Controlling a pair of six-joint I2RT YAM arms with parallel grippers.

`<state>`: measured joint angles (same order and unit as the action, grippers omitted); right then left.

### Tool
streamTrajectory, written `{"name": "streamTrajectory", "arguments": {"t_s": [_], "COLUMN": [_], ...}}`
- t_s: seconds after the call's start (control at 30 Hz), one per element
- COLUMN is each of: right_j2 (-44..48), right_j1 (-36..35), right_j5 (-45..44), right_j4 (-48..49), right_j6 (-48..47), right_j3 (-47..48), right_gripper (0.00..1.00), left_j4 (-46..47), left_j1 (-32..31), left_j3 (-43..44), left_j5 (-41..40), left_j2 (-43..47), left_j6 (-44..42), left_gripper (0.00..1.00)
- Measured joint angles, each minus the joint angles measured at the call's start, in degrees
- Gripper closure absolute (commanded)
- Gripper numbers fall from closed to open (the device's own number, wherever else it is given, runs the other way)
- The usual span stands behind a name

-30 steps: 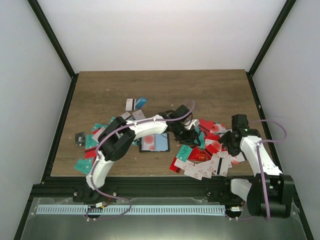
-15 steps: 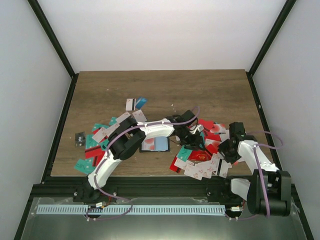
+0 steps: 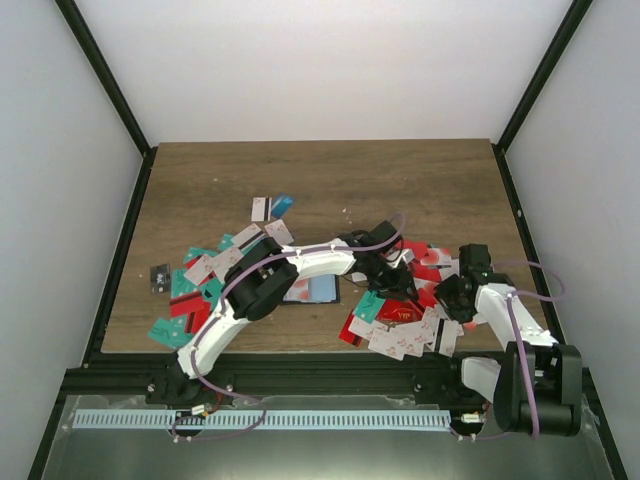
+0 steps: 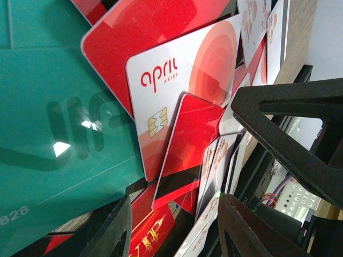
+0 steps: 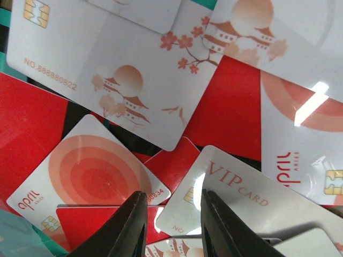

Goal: Put the credit cards into the card holder

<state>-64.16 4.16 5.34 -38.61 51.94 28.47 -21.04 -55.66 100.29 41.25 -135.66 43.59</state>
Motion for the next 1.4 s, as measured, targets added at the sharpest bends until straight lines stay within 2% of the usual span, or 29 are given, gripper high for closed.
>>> {"name": "streamTrajectory", "arguments": {"t_s": [0.17, 0.47, 0.57, 0.77, 0.93, 1.3, 1.4], "right_j2": [0.1, 0.2, 0.2, 0.1, 0.1, -1.8, -2.4], "right_j1": [0.2, 0.2, 0.2, 0.2, 0.2, 0.2, 0.2], "right_j5": [0.8, 1.7, 2.1, 3.0, 3.5, 6.6, 9.0], "right_j4": [1.7, 3.7, 4.4, 5.3, 5.6, 4.6, 4.5], "right_j6": [0.0, -0.1, -0.3, -0.7, -1.2, -5.5, -6.9], "right_j3": [-0.5, -1.0, -1.2, -1.5, -1.7, 0.6, 1.4], "right_gripper": [0.71, 0.74, 0.74, 0.74, 0.74, 0.58, 0.45], "left_j4": [0.4, 1.7, 2.1, 2.1, 2.1, 3.1, 3.3], "left_j1": [-0.2, -0.9, -1.2, -1.3, -1.3, -0.9, 0.6], "left_j3": [0.2, 1.4, 1.6, 1.6, 1.6, -1.7, -3.9], "left_j5": [-0.2, 0.2, 0.3, -0.1, -0.2, -2.9, -4.4], "left_j2": [-0.2, -1.6, -2.0, -2.6, -2.7, 1.4, 4.5], "left_j6": [0.8, 2.3, 2.9, 3.9, 4.2, 4.5, 4.4], "left_gripper": [0.55, 0.65, 0.72, 0.96, 0.96, 0.96, 0.96]}}
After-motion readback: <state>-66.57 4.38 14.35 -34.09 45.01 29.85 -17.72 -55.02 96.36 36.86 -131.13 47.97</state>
